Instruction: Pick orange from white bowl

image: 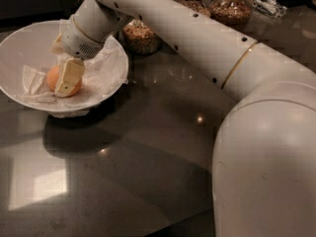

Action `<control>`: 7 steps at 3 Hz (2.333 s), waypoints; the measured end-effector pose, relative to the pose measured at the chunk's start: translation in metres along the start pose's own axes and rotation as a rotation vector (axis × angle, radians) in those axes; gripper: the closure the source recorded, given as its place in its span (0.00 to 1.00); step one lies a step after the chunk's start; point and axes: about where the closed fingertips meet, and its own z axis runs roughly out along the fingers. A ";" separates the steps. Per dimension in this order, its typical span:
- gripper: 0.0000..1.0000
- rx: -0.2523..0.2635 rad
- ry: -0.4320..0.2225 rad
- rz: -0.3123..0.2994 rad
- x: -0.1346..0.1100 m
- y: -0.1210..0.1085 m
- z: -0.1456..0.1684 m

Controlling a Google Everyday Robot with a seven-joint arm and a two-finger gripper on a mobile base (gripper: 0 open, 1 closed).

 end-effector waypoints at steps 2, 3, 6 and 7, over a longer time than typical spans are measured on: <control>0.19 -0.032 0.017 0.032 0.014 0.001 0.020; 0.22 -0.042 0.018 0.041 0.017 0.003 0.027; 0.92 -0.044 0.018 0.042 0.017 0.004 0.028; 1.00 -0.044 0.018 0.042 0.017 0.004 0.028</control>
Offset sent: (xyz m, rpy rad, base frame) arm 0.0044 0.0046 -0.0356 -0.0402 0.0621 -0.0156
